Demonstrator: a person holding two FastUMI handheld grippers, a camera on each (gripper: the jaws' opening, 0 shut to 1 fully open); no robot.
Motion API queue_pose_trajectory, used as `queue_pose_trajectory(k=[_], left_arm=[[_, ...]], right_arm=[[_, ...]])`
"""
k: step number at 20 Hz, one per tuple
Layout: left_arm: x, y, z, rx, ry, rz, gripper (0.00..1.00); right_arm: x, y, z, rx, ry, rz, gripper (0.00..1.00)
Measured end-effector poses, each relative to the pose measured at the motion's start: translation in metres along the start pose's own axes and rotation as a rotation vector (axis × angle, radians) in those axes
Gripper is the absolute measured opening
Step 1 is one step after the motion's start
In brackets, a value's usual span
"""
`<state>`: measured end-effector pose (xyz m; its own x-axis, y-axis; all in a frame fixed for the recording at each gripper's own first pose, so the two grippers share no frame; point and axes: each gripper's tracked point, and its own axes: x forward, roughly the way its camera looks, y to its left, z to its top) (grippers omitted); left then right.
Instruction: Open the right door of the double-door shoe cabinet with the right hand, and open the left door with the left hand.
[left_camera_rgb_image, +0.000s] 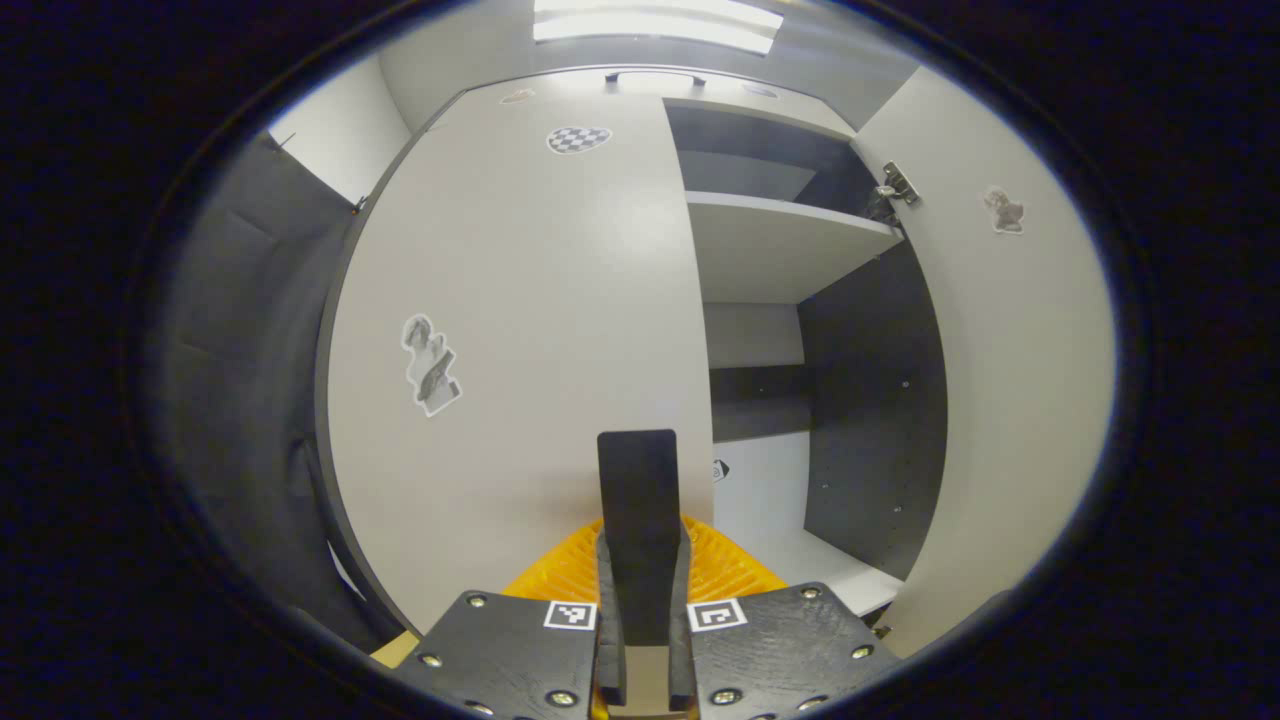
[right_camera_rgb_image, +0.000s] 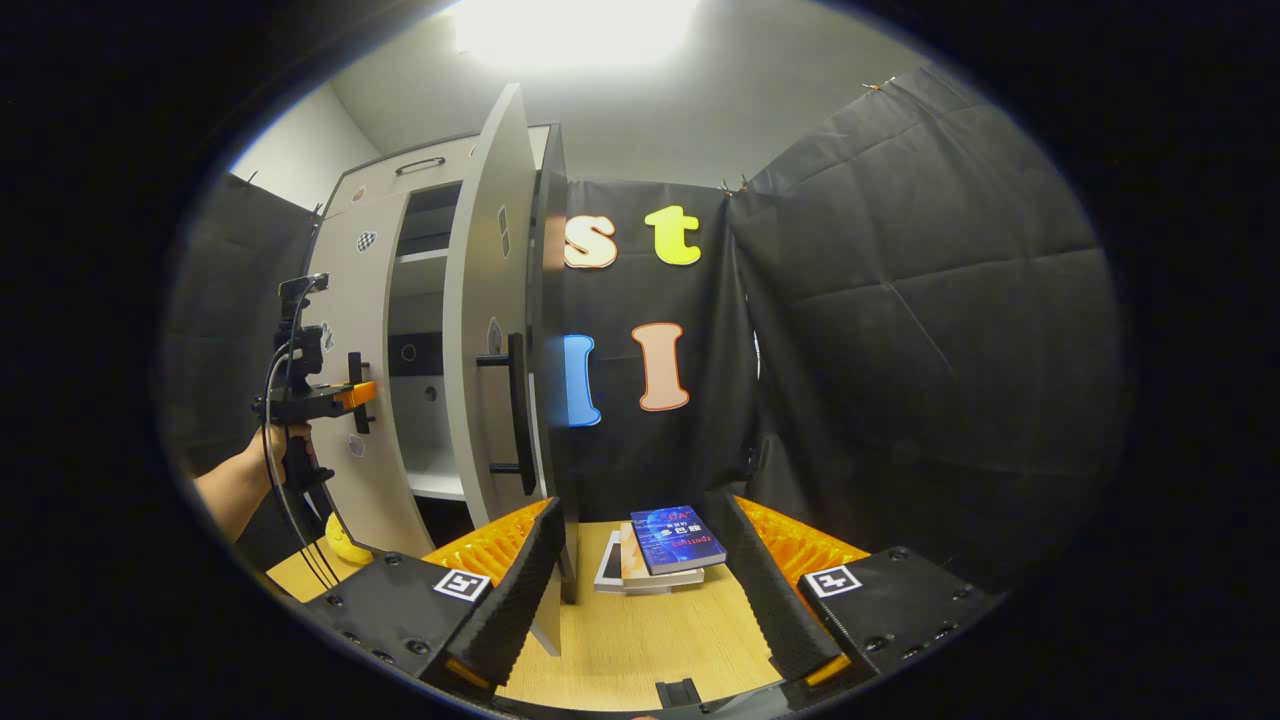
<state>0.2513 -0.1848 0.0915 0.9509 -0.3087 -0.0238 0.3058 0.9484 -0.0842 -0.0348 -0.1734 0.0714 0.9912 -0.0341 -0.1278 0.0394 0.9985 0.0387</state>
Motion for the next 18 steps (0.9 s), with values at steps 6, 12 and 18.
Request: queue_pose_trajectory(k=[6, 12, 18], left_arm=[[-0.035, 0.006, 0.009, -0.020, 0.004, -0.043, 0.12], [-0.073, 0.021, 0.007, -0.028, 0.002, -0.050, 0.13], [-0.105, 0.039, 0.013, -0.031, 0.002, -0.065, 0.14]], right_arm=[[0.004, 0.018, -0.001, 0.009, 0.001, 0.038, 0.98], [0.009, 0.042, 0.001, 0.010, -0.003, 0.077, 0.98], [0.013, 0.059, 0.002, 0.024, -0.007, 0.098, 0.98]])
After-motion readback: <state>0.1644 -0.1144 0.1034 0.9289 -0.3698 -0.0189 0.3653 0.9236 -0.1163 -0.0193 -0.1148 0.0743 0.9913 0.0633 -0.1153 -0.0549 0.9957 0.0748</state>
